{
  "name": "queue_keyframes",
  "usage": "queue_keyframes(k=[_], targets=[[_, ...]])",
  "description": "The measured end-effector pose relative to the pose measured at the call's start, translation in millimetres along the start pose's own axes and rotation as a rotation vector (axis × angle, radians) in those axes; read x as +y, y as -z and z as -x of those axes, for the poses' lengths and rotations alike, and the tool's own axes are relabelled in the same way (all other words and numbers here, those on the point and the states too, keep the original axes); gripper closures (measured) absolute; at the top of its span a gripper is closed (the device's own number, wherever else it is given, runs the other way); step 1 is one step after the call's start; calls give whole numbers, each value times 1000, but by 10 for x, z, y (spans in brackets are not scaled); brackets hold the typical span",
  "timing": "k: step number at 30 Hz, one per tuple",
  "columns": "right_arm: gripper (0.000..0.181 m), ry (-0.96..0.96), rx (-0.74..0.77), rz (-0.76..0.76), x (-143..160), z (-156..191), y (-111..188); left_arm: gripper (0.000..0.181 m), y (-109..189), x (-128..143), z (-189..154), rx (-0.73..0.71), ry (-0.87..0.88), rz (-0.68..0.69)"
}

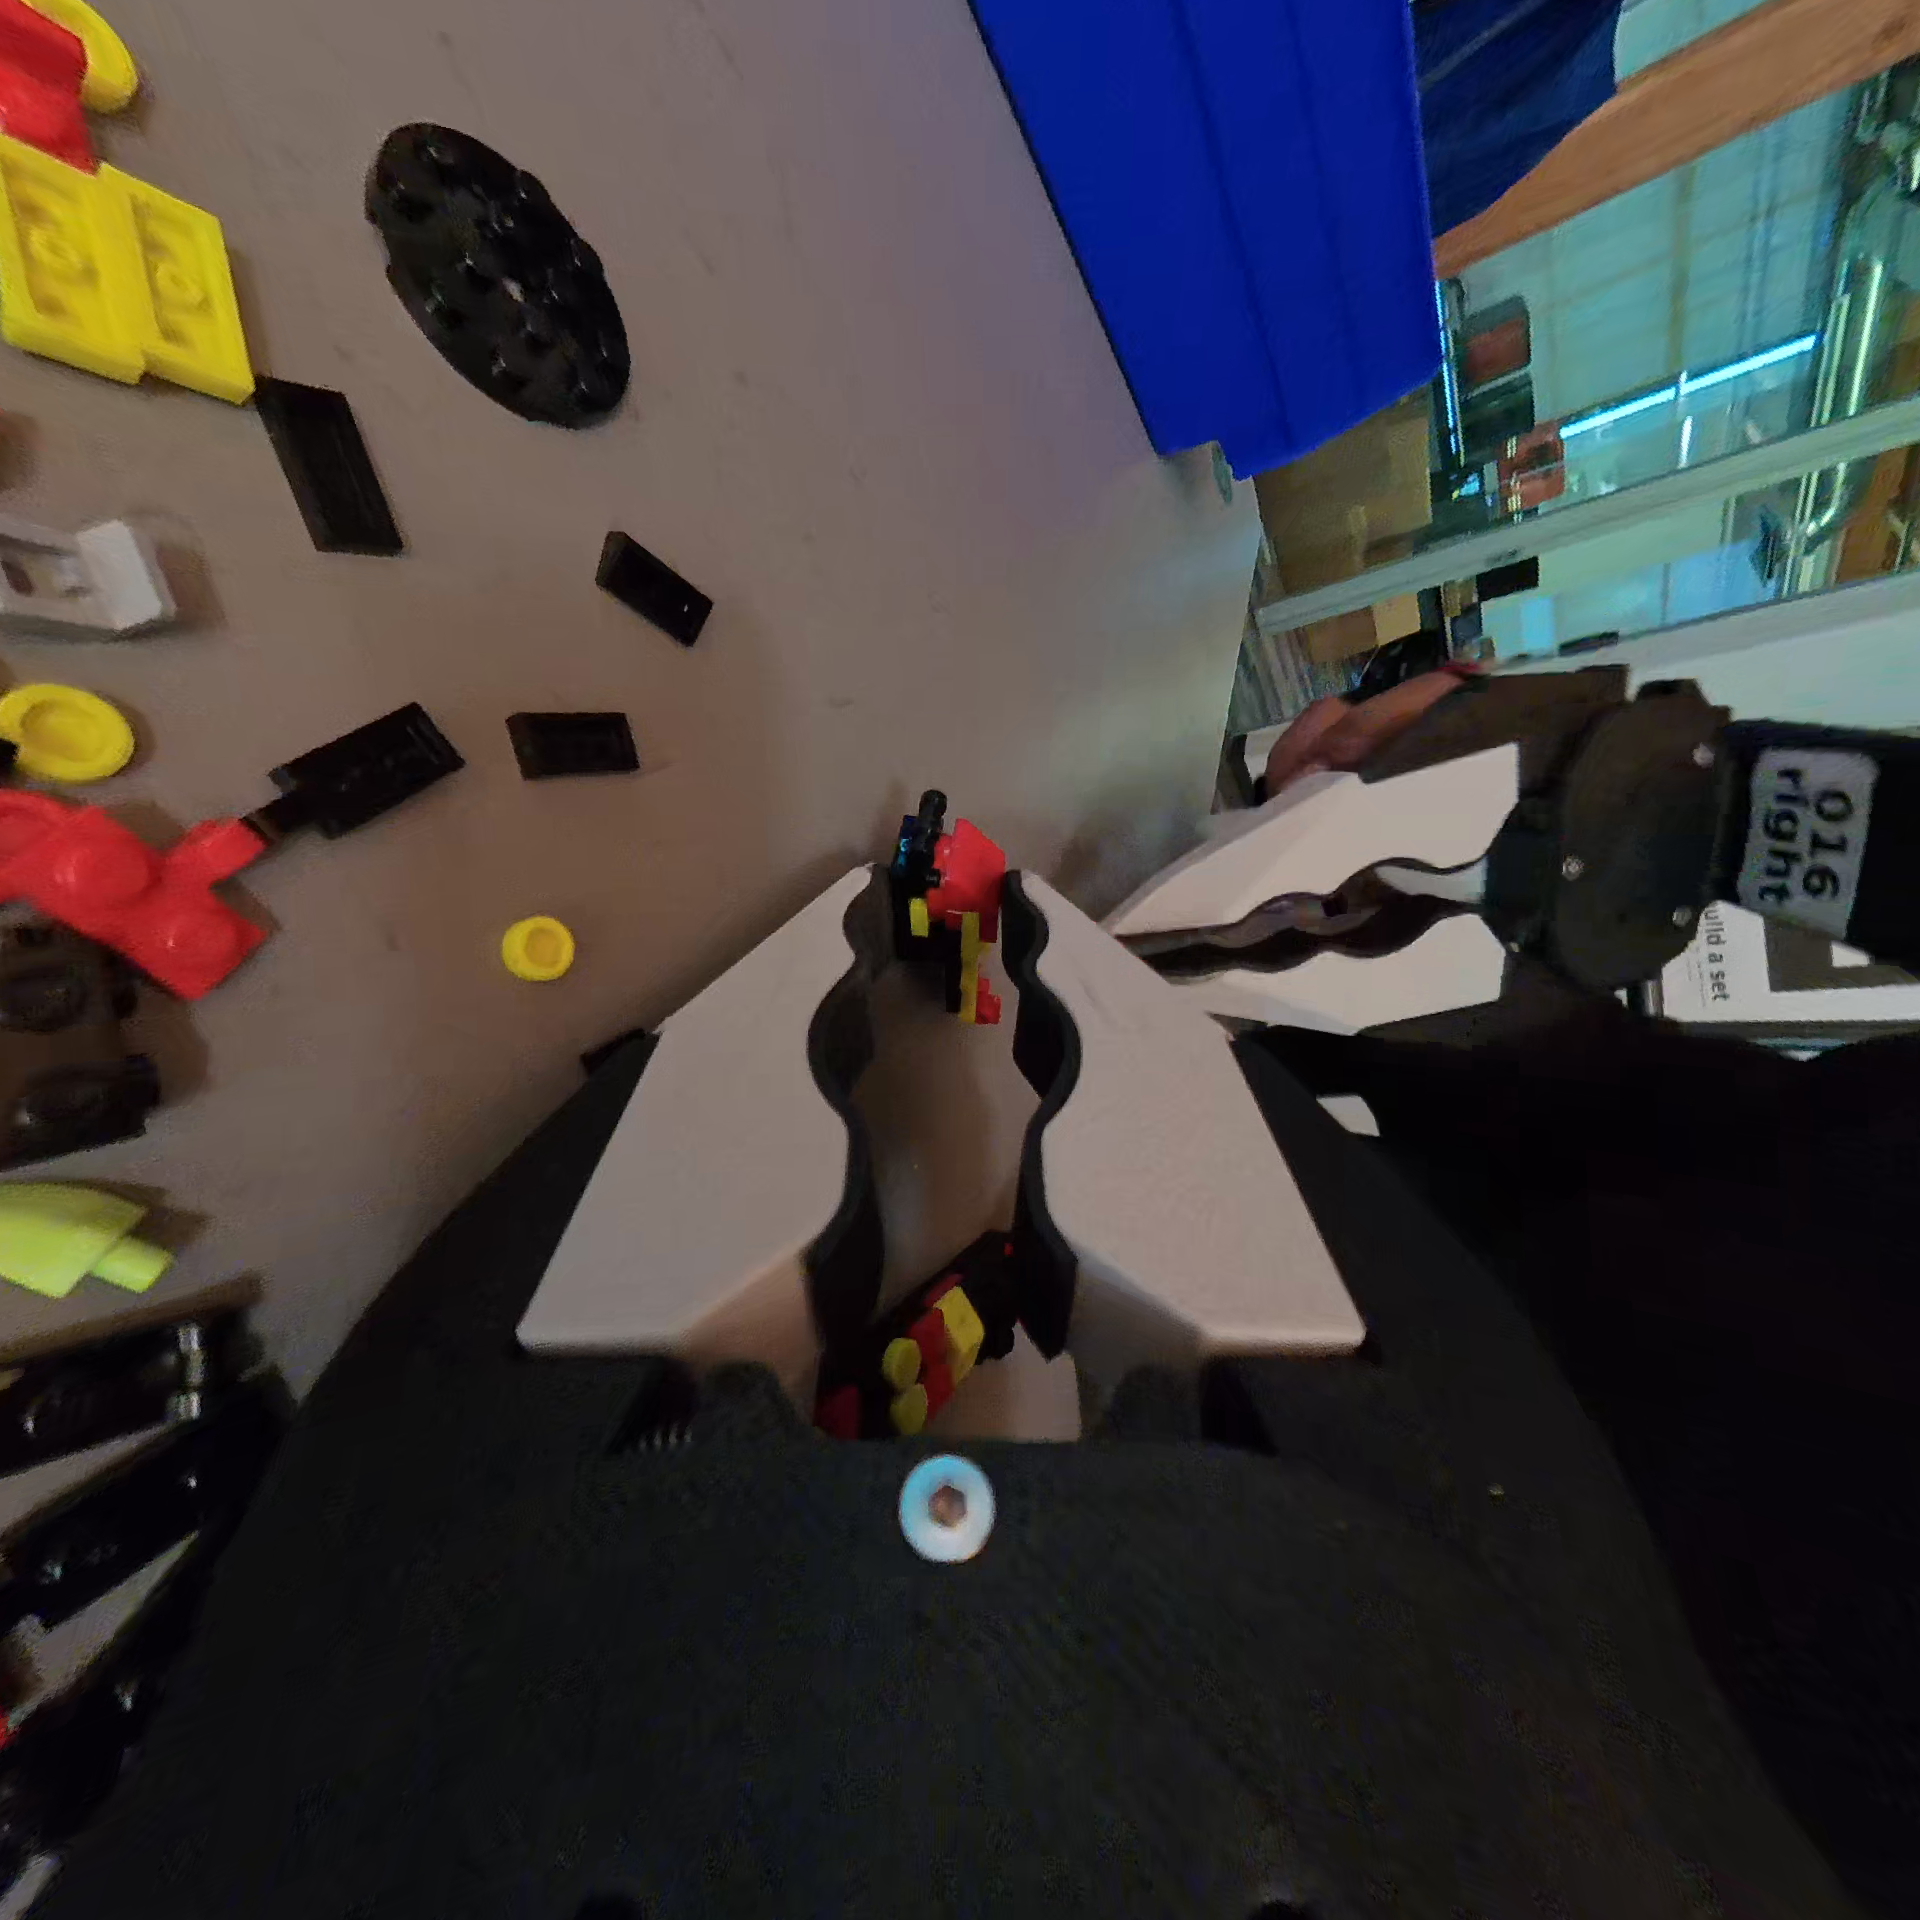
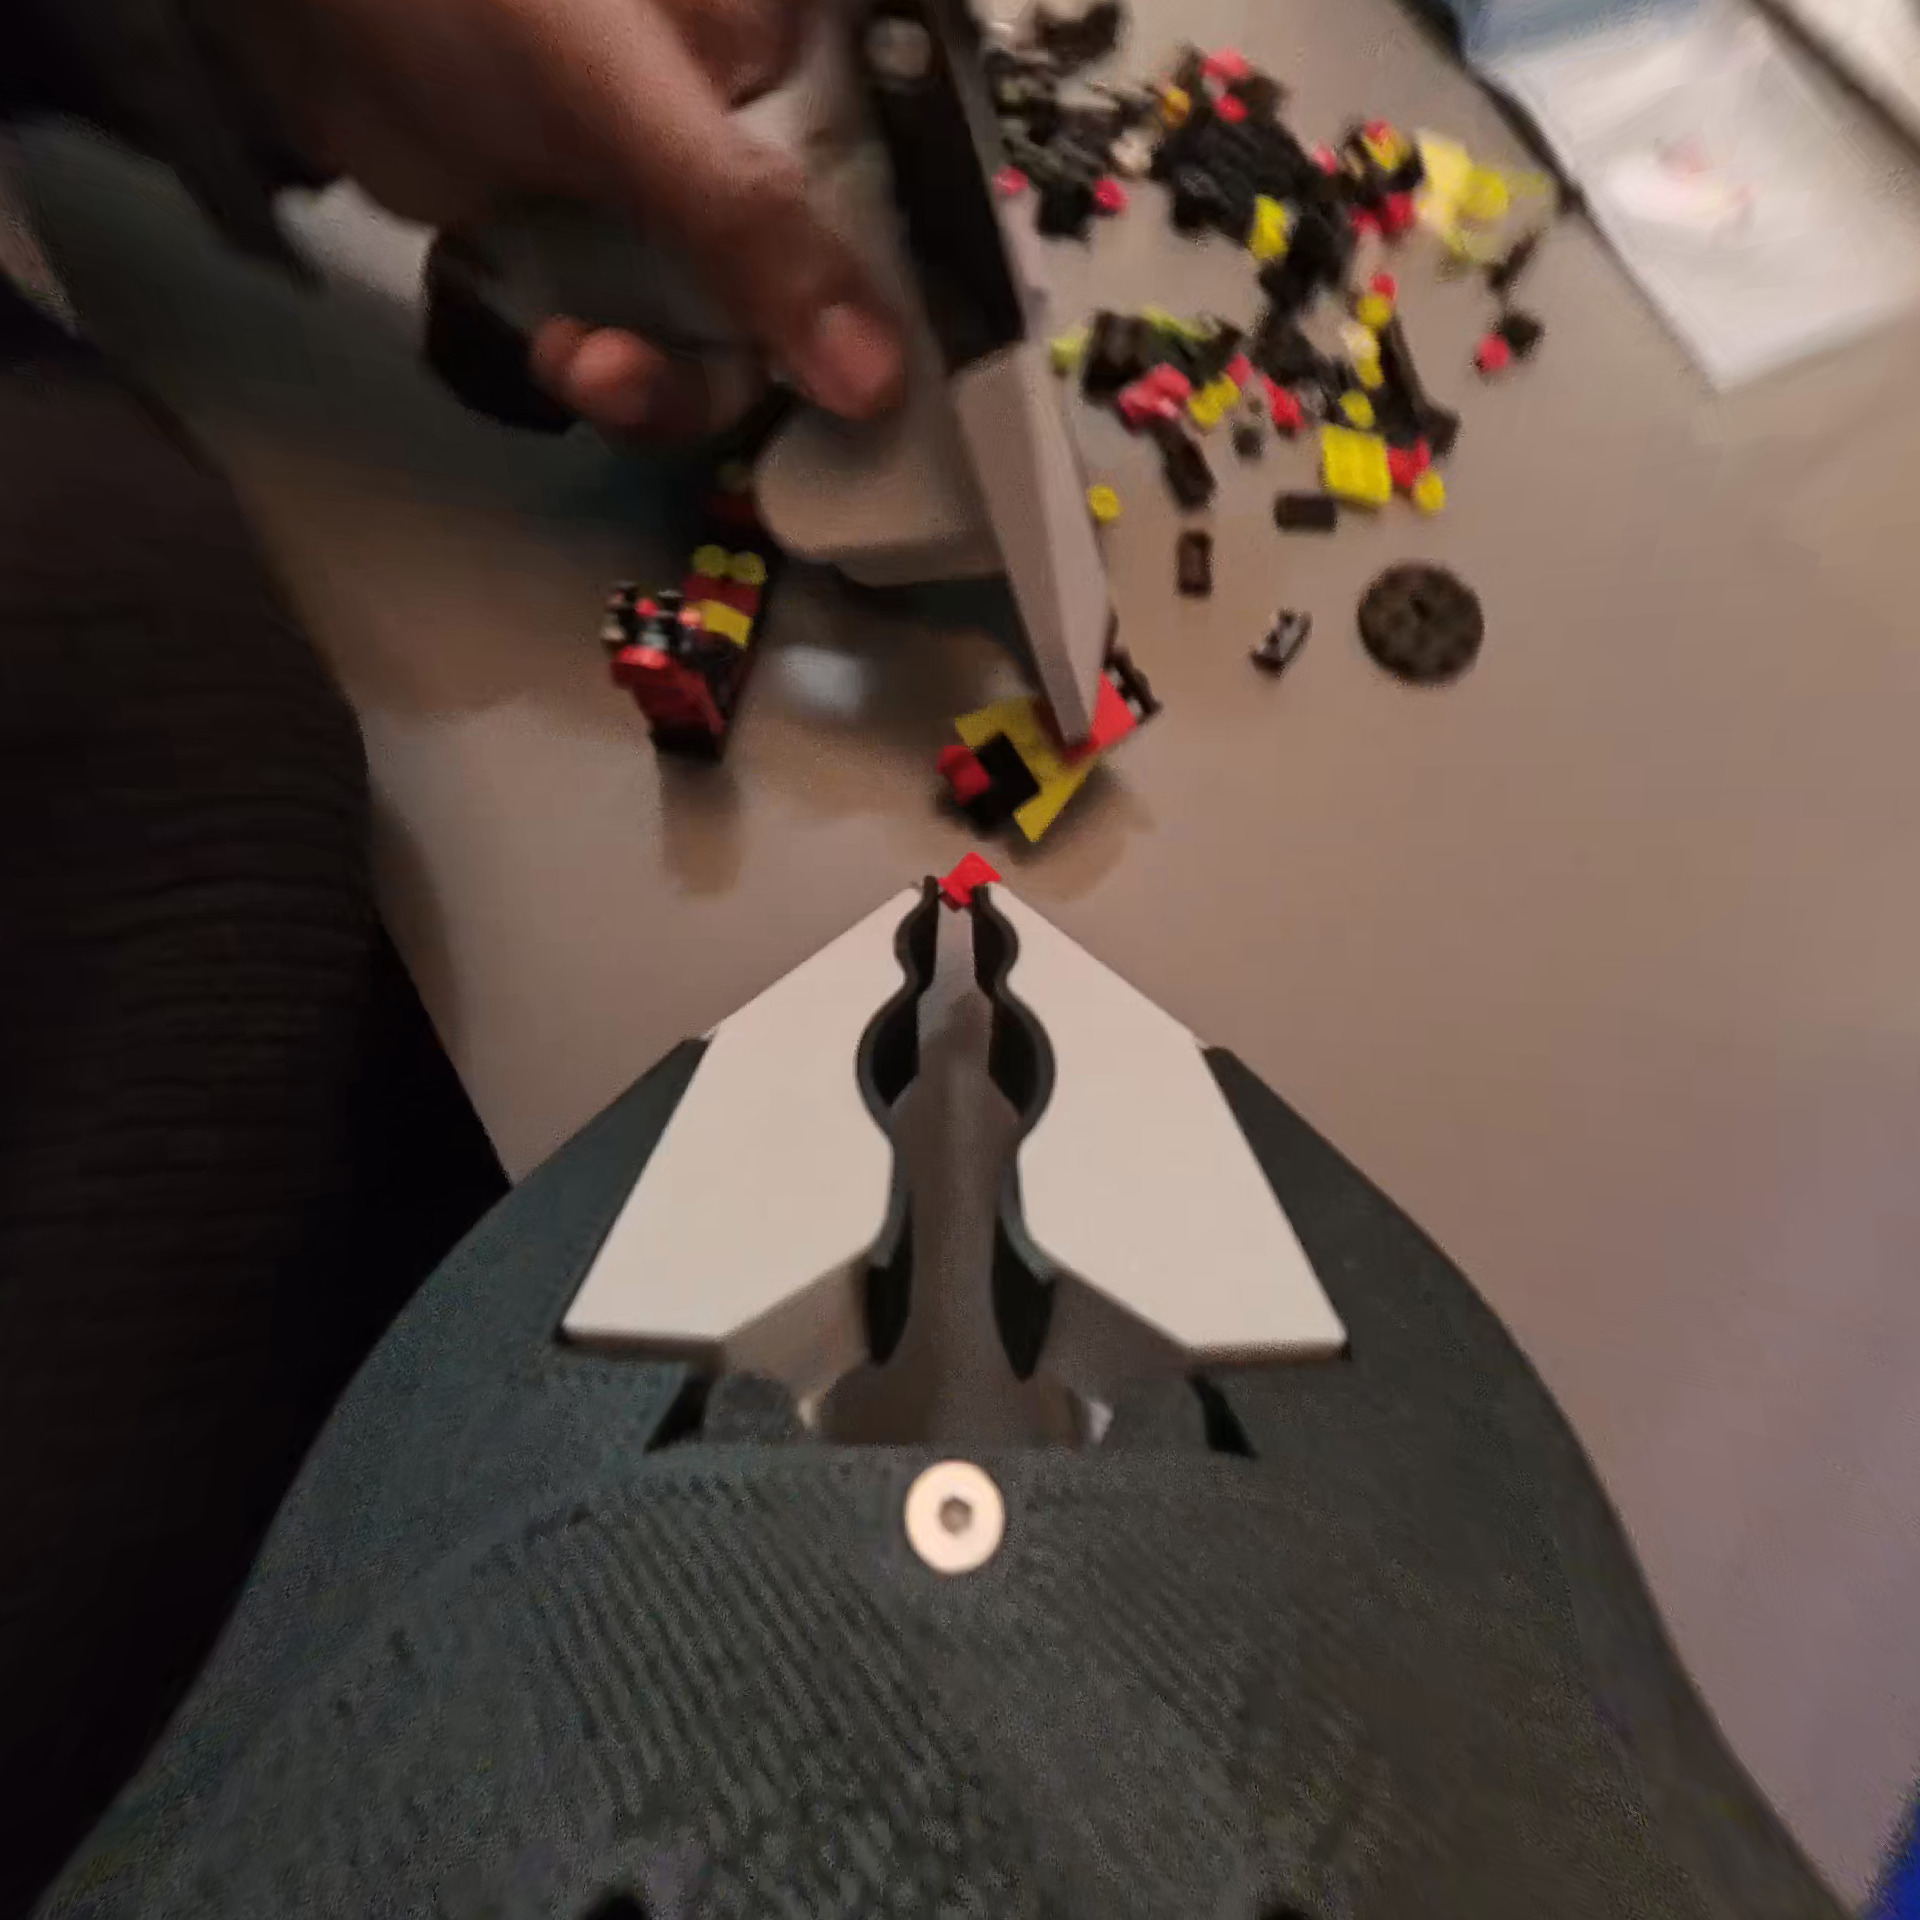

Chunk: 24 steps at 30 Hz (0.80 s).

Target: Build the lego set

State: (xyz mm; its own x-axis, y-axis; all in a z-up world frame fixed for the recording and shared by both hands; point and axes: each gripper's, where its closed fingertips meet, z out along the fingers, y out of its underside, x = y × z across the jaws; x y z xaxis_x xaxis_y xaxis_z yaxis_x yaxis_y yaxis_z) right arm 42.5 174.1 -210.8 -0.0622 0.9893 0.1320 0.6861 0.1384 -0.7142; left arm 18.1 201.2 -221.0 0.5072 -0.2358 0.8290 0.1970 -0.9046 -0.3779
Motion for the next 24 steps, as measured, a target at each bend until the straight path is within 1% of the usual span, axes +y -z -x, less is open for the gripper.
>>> queue_keyframes(k=[3,6,9,12,14,16,21,24], targets=[[176,246,53,33,-27,-46,-75,161,-7,25,-9,9,-15,37],[176,340,-6,41,3,6,-149,161,-8,37,-11,16,-22,61],[176,442,-6,42,21,-19,-155,161,-9,43,-11,20,-40,82],[176,646,-33,3,13,10,-158,160,-19,60,-17,25,-57,116],[176,777,-14,12,39,-11,-172,160,-22,60,-15,24,-69,139],[176,828,-22,41,86,-11,-190,160,-22,65,-17,26,-76,161],[176,991,-52,50,101,-31,-188,160,-28,68,-21,33,-93,225],[176,1061,-106,53,116,-19,-194,161,-48,55,-30,28,-110,256]])
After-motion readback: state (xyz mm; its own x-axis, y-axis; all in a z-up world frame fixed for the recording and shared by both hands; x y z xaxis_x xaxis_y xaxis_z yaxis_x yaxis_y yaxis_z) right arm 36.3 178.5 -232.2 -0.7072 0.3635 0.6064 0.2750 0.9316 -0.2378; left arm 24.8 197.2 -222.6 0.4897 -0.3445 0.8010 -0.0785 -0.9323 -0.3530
